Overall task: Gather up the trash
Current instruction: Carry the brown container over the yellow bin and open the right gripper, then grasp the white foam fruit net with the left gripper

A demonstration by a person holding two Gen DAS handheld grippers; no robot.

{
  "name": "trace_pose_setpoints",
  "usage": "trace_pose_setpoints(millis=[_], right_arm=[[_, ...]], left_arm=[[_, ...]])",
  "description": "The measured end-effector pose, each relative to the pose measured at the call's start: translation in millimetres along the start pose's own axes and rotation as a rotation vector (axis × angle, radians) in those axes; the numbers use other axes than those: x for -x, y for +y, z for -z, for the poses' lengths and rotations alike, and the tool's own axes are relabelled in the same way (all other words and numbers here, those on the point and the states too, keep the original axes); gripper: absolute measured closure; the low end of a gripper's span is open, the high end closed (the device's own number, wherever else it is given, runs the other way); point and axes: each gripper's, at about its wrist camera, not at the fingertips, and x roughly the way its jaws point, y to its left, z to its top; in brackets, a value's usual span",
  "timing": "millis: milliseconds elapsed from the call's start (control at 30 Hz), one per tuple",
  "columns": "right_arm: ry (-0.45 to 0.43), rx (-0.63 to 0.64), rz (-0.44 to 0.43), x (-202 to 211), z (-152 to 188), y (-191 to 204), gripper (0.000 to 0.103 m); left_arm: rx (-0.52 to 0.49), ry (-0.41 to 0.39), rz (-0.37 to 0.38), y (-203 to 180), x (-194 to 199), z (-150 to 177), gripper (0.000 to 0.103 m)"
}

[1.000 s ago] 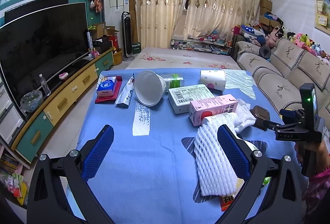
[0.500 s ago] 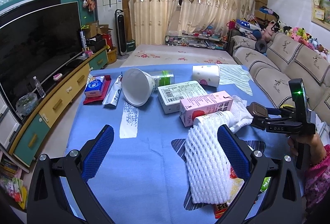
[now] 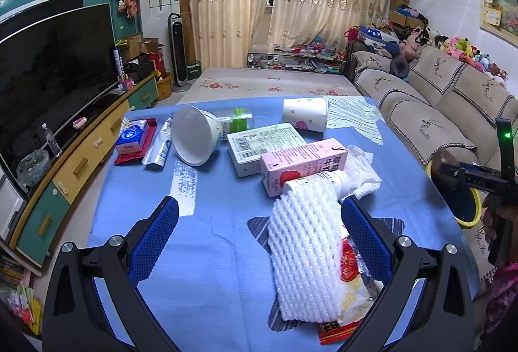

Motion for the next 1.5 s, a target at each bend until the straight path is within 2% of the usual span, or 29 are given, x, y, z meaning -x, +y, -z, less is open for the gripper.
trace_pose_setpoints(millis=[167,333,400,467,1000,1067,1133,1267,1500], right_arm=[[0.057,-0.146,0.18,-15,9,-72,0.034],[0.122,-0.244,0.263,-40,20,-118,0.032],[0.13,-0.274,0.284,-46,24,-130,0.025],[0.126,-0.288,0.291,-47,25,-138,0.023],[0.081,-0.218,0.274,-24,32,-107,0.02],[0.077,-0.208,0.27,-21,32,-102,0.02],[0.074,-0.197,0.27,-20,31,-98,0.02],[0.074,-0.183,0.278,-19,31,-93,0.02],[0.083,-0.181,0.269,-22,33,-90,0.02]], left_arm=[[-0.005,0.031,0.014,-9,-8,1,0.004],[-0.017,0.052,0.013,-17,-16,1,0.004],[-0.023,0.057,0.012,-20,-17,0,0.004],[-0.03,0.067,0.014,-24,-18,0,0.004],[-0.035,0.189,0.07,-43,-46,12,0.005],[-0.014,0.211,0.075,-39,-53,13,0.013],[0.015,0.245,0.089,-33,-61,14,0.025],[0.027,0.278,0.113,-30,-74,14,0.034],[-0.009,0.274,0.135,-41,-78,5,0.046]])
